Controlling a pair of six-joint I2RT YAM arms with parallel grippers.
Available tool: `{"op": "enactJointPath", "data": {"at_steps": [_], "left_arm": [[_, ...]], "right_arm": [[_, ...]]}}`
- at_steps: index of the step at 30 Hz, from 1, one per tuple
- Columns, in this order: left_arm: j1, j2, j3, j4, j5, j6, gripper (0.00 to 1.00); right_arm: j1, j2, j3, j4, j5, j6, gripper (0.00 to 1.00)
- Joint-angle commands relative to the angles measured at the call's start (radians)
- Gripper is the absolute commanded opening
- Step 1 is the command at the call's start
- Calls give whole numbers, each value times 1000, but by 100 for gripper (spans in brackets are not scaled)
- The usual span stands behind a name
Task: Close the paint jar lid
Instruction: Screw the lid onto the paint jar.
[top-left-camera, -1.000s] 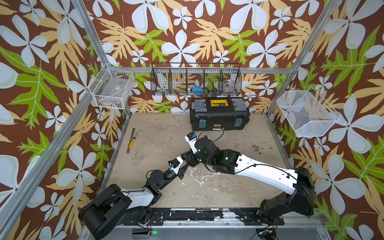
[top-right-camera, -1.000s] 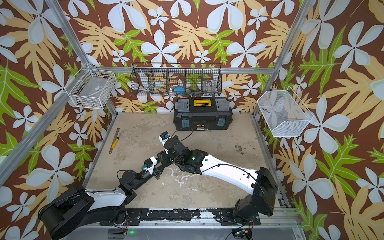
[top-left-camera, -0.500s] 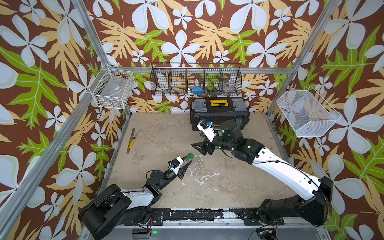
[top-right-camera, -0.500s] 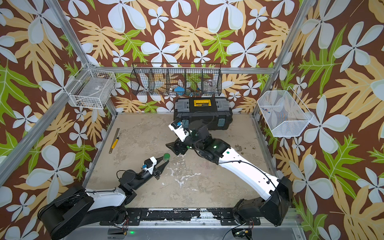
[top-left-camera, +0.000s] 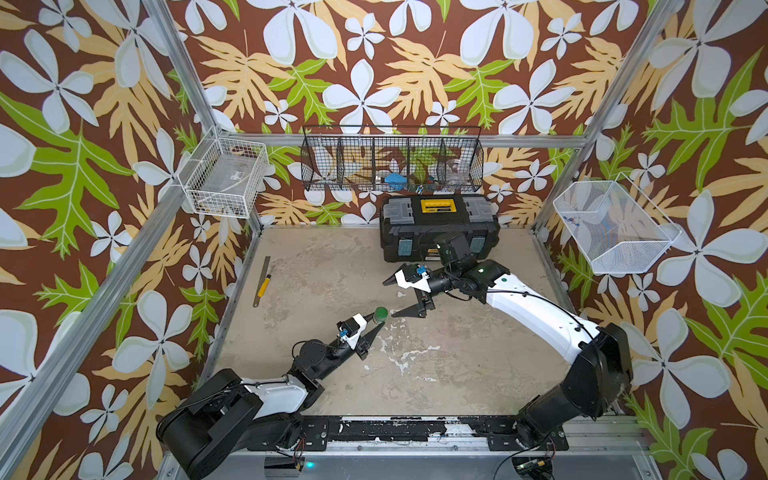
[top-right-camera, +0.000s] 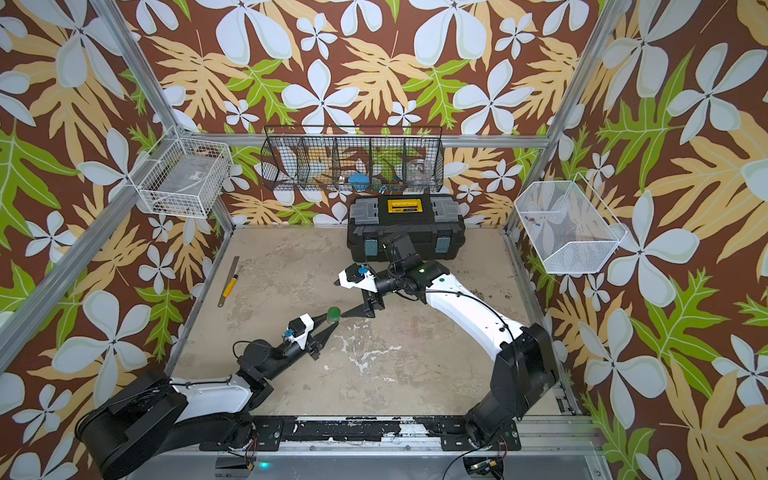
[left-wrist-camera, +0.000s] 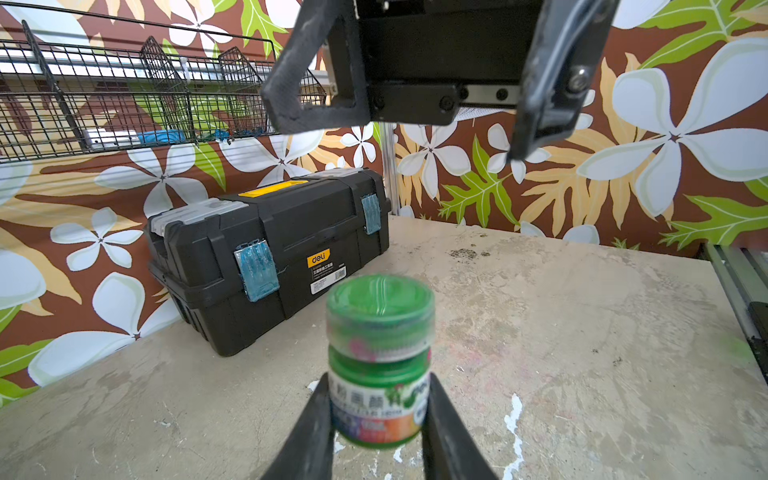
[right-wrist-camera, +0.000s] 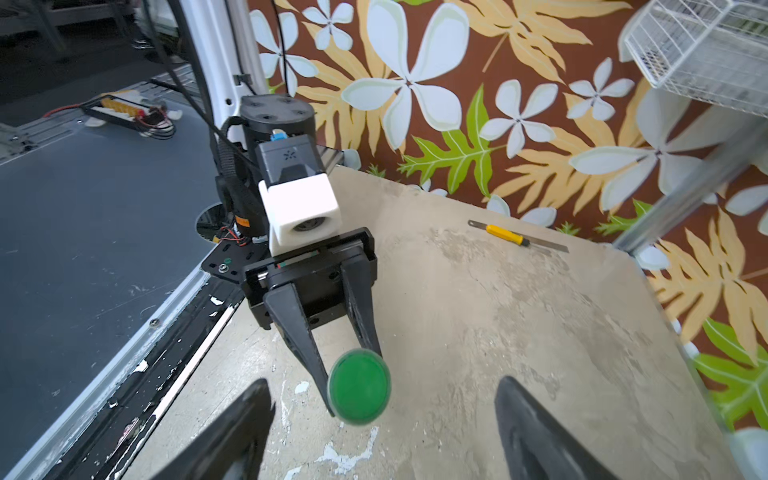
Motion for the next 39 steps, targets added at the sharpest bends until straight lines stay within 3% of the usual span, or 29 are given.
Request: {"op": "enactJointPath", "data": {"at_steps": [1, 9, 18, 33, 39], "left_arm": [[1, -1, 1, 37, 1, 14, 22], [1, 2, 3, 34, 3, 13, 22], [1, 0, 2, 34, 1, 13, 22], [1, 4, 2, 34, -1, 14, 22], [1, 3, 2, 33, -1, 14, 22]], "right_arm": [[1, 39, 28, -126, -101, -170, 86], [43, 103, 45, -135, -35, -180, 80], [50, 157, 82, -151, -28, -155, 67], [50, 172, 86, -160, -17, -137, 36], [51, 148, 32, -76, -15, -41, 27]]}}
